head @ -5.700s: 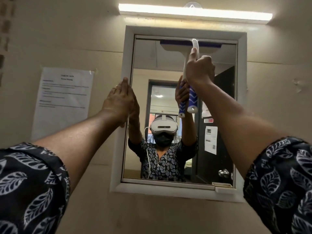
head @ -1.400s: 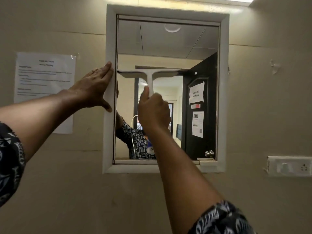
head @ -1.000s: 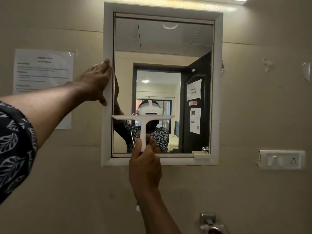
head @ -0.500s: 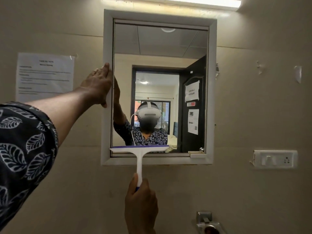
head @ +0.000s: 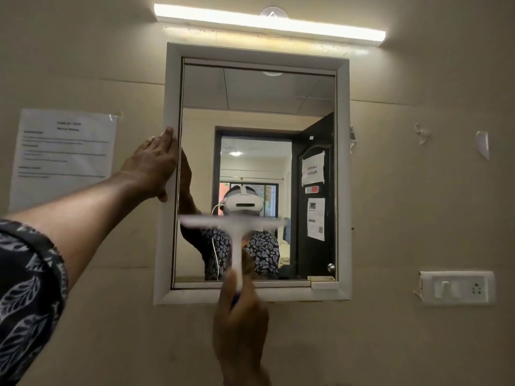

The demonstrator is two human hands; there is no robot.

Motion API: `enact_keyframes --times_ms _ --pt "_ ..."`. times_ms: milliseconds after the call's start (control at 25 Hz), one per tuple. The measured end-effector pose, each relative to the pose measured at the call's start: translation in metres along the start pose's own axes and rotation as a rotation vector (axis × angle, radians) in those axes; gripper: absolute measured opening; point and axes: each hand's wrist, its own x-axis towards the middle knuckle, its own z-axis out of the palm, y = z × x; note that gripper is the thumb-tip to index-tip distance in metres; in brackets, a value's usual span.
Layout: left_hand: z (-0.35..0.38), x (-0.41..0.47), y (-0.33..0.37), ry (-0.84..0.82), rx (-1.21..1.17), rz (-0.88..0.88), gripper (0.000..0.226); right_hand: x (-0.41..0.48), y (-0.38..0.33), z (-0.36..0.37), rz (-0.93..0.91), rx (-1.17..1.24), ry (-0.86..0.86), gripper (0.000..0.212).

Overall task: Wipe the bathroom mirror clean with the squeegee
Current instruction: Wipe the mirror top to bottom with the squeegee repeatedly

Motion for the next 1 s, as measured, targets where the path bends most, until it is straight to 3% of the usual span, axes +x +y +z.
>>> enact_keyframes --times_ms 160,360,520,840,1000 --pt "0.008 0.004 -0.002 -0.025 0.042 0.015 0.128 0.131 -0.077 -0.046 -0.192 0.166 0.220 0.050" --pt "0.009 0.006 -0.002 -0.030 0.064 0.025 0.128 0.243 -0.119 -0.090 -0.190 0.036 0.325 0.046" --pt "0.009 0.006 -0.003 -0.033 0.080 0.028 0.128 0.259 -0.130 -0.092 -0.067 -0.039 0.281 0.053" --pt "0.010 0.005 -0.006 -0.012 0.053 0.054 0.127 0.261 -0.137 -0.094 -0.054 -0.056 0.229 0.039" --pt "0.010 0.004 -0.009 -0.013 0.057 0.062 0.128 0.261 -0.131 -0.088 -0.054 -0.124 0.246 0.047"
